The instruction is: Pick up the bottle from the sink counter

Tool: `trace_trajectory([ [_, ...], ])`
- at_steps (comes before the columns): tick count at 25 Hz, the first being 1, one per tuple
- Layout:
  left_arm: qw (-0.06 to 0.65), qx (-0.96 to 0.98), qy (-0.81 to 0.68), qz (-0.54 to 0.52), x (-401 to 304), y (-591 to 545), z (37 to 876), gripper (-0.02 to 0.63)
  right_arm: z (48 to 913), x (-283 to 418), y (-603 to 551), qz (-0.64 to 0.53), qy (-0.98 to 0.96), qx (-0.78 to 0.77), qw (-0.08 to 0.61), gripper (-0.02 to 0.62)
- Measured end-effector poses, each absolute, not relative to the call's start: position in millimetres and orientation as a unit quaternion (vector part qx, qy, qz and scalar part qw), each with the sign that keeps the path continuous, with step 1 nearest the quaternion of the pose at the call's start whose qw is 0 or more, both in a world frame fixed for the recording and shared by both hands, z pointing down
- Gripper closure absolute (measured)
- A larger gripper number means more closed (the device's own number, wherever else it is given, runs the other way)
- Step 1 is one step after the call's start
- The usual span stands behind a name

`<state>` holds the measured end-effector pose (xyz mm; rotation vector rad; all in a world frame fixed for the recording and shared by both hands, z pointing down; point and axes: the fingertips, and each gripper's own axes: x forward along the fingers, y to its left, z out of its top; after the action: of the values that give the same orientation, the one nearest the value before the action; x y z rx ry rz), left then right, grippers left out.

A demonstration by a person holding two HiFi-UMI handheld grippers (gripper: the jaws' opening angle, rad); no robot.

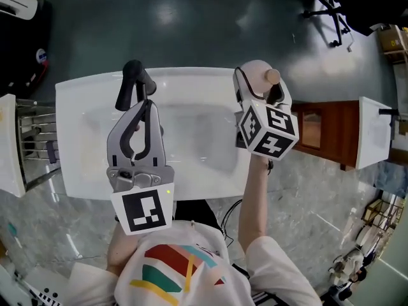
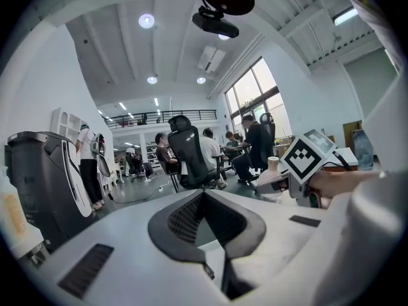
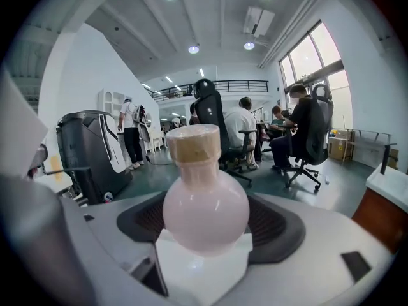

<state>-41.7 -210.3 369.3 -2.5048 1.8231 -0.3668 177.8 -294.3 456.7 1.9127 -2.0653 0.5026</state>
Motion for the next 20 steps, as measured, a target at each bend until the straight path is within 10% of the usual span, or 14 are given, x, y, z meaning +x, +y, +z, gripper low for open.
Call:
trace_trajectory([
  [20,0.062,-0.773,0.631,-0.010,-103.0,-177.5,231.3,0.588,244.5,56.7,-198.7,0.008,-0.792,0.611,0.009,0.213],
])
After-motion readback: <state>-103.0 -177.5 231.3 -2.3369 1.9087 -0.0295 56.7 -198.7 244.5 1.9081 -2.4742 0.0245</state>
